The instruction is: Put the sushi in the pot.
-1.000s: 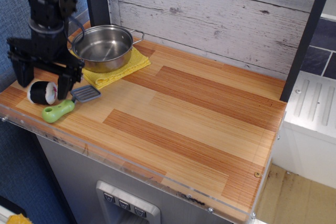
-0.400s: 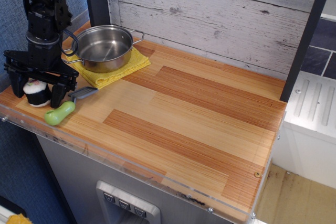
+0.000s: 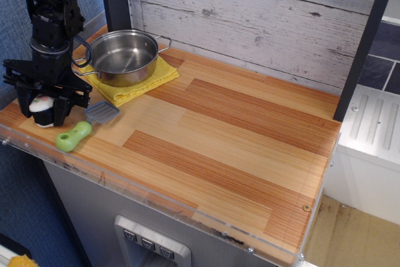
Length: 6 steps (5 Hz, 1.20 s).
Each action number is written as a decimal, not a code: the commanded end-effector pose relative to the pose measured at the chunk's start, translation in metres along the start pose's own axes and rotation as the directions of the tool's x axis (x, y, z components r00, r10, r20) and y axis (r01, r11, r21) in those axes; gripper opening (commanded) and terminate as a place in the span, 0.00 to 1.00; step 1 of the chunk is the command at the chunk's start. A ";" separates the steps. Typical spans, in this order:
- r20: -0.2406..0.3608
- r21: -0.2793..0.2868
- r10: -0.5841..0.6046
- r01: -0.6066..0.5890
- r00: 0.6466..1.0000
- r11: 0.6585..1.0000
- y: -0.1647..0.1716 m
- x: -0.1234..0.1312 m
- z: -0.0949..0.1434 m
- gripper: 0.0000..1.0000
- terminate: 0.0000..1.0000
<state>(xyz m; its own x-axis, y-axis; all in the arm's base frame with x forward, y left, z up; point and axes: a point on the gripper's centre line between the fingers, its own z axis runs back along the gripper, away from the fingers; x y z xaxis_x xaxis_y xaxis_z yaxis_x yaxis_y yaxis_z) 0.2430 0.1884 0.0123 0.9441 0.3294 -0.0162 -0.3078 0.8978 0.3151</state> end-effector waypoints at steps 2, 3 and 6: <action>0.120 0.034 -0.060 0.057 0.991 0.998 -0.008 0.019 0.057 0.00 0.00; 0.159 0.038 -0.068 0.062 0.985 0.997 -0.012 0.026 0.076 0.00 0.00; 0.189 -0.007 -0.093 0.096 0.978 0.995 -0.037 0.084 0.080 0.00 0.00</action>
<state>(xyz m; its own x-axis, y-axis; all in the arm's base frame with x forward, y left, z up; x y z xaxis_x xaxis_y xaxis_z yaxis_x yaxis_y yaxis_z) 0.3431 0.1606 0.0556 0.9784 0.1895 0.0821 -0.2055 0.9333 0.2945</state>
